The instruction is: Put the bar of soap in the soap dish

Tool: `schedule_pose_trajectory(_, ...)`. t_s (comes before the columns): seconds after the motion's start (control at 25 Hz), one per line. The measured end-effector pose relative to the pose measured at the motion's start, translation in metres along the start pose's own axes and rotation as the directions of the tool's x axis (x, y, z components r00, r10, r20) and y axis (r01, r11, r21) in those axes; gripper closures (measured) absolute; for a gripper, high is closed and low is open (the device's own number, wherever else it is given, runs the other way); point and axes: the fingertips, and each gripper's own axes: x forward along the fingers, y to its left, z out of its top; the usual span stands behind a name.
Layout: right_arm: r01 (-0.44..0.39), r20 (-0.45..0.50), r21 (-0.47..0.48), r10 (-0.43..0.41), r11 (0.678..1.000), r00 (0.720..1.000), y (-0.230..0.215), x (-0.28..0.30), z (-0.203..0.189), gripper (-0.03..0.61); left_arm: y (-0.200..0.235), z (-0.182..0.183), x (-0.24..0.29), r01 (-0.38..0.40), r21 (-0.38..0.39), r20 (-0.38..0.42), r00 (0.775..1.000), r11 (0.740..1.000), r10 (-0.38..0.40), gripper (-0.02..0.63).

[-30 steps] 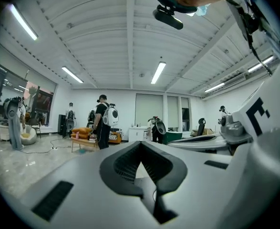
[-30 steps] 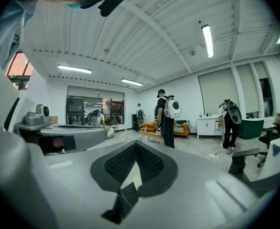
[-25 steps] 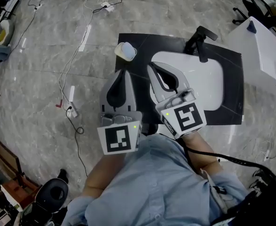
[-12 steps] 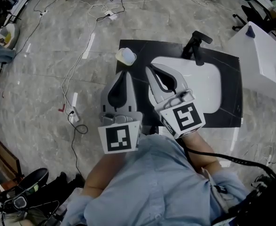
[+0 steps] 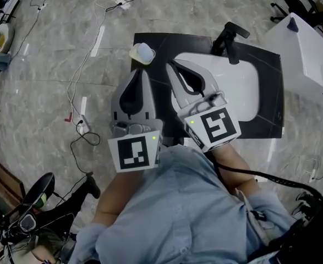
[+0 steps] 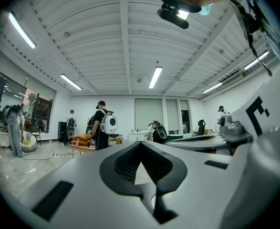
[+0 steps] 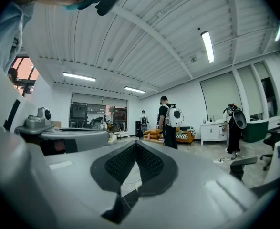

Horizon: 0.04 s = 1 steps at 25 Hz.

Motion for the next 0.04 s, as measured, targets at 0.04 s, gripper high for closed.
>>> schedule_pose_trajectory(0.04,0.0,-0.001,0.002,0.0,1.0,1.0,-0.0013,0.0019,-0.0016,0.578,0.001,-0.0014,0.0021,0.0,-0.002,-0.001,1.0,1.0,0.0,0.607)
